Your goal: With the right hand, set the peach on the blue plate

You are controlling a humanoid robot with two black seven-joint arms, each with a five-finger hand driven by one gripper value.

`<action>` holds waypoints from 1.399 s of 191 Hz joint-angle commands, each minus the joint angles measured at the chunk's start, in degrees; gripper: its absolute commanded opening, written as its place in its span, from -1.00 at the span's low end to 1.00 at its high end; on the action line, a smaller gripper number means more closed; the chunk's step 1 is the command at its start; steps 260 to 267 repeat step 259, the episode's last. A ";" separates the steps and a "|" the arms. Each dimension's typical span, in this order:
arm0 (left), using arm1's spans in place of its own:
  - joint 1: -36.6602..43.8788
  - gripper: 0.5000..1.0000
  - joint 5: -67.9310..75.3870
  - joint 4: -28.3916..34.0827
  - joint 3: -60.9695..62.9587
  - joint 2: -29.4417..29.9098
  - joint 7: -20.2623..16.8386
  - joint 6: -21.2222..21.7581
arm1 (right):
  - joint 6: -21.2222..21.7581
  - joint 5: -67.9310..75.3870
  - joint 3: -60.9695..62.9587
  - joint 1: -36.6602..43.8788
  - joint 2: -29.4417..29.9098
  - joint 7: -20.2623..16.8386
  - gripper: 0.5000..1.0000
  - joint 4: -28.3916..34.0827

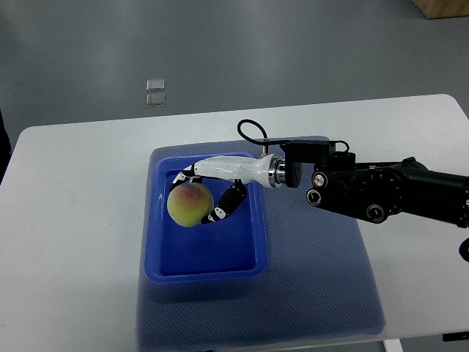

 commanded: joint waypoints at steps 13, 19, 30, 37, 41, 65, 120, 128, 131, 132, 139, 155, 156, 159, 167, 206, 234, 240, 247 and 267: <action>-0.01 1.00 -0.01 0.00 0.00 0.00 0.00 0.00 | -0.08 -0.05 -0.15 -1.32 0.24 -0.11 0.72 -0.12; -0.01 1.00 -0.01 0.00 0.00 0.00 0.00 0.00 | -0.08 -0.05 -0.15 -1.41 0.24 -0.11 0.73 -0.12; -0.01 1.00 -0.01 0.00 0.00 0.00 0.00 0.00 | 0.01 -0.05 -0.15 -1.50 0.15 -0.11 0.73 -0.12; -0.01 1.00 -0.01 0.00 0.00 0.00 0.00 0.00 | 0.01 0.04 -0.06 -1.41 -0.20 -0.11 0.73 -0.12; -0.01 1.00 -0.01 0.00 0.00 0.00 0.00 0.00 | 0.01 0.22 0.03 -1.32 -0.55 -0.03 0.73 -0.12; -0.01 1.00 -0.01 0.00 0.00 0.00 0.00 0.00 | 1.24 2.15 3.10 -0.44 -2.93 0.41 0.72 -0.03; -0.01 1.00 -0.01 0.00 0.00 0.00 0.00 0.00 | 22.34 30.36 17.17 -5.54 -8.90 -0.29 0.72 -5.04; -0.01 1.00 -0.01 0.00 0.00 0.00 0.00 0.00 | 22.34 30.36 17.17 -5.54 -8.90 -0.29 0.72 -5.04; -0.01 1.00 0.08 0.00 0.00 0.00 0.00 0.00 | 23.30 39.22 17.08 -6.77 -8.55 -0.38 0.71 -8.81; -0.01 1.00 0.08 0.00 0.00 0.00 0.00 0.00 | 23.30 39.24 17.08 -6.77 -8.55 -0.38 0.71 -8.82; -0.01 1.00 -0.01 0.00 0.00 0.00 0.00 0.00 | 23.39 45.02 16.99 -7.74 -8.29 -0.38 0.71 -11.45; -0.01 1.00 -0.01 0.00 0.00 0.00 0.00 0.00 | 23.57 55.24 16.90 -9.94 -8.20 -2.22 0.71 -15.15; -0.01 1.00 -0.01 0.00 0.00 0.00 0.00 0.09 | 23.57 56.54 16.99 -10.20 -8.20 -2.75 0.71 -15.58; -0.01 1.00 -0.01 0.00 0.00 0.00 0.00 0.00 | 23.57 57.96 16.99 -10.55 -8.11 -3.37 0.72 -16.03; -0.01 1.00 -0.01 0.00 0.00 0.00 0.00 0.00 | 23.74 62.88 17.17 -11.69 -8.11 -5.91 0.72 -17.35; -0.01 1.00 -0.01 0.00 0.00 0.00 0.00 0.00 | 23.65 74.75 17.69 -14.68 -8.55 -11.19 0.73 -18.84; -0.01 1.00 -0.01 0.00 0.00 0.00 0.00 0.00 | 23.83 74.75 17.69 -15.30 -8.64 -11.10 0.73 -18.84; -0.01 1.00 -0.01 0.00 0.00 0.00 0.00 0.00 | 23.83 74.83 17.69 -15.39 -8.55 -11.10 0.73 -18.75; -0.01 1.00 -0.01 0.00 0.00 0.00 0.00 0.00 | 23.66 74.83 17.78 -15.74 -8.64 -11.10 0.73 -18.31; -0.01 1.00 -0.01 0.00 0.00 0.00 0.00 0.09 | 23.04 74.92 17.78 -16.26 -8.99 -11.10 0.73 -18.31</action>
